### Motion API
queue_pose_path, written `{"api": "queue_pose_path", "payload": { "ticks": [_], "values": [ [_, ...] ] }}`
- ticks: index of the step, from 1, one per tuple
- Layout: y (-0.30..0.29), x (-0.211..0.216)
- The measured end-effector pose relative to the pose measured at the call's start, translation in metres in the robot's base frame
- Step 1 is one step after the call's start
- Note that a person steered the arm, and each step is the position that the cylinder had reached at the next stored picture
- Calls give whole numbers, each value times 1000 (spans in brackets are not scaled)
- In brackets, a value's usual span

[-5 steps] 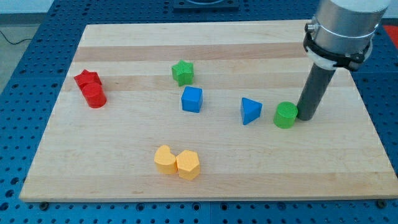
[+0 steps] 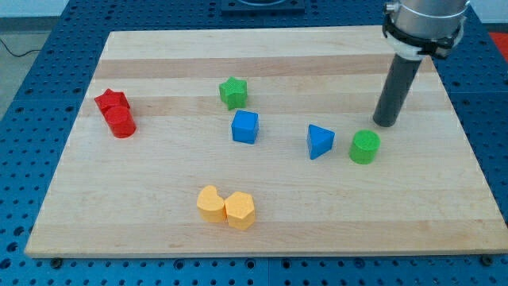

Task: Place the green circle above the blue triangle

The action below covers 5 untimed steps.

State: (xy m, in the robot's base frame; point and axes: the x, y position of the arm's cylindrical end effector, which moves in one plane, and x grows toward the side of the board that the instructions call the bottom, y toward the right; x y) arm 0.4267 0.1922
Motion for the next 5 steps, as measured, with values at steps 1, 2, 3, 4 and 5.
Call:
{"api": "queue_pose_path", "payload": {
  "ticks": [1, 2, 3, 4, 5],
  "values": [
    [35, 31],
    [35, 68],
    [20, 96],
    [-18, 90],
    [-55, 44]
  ]
}}
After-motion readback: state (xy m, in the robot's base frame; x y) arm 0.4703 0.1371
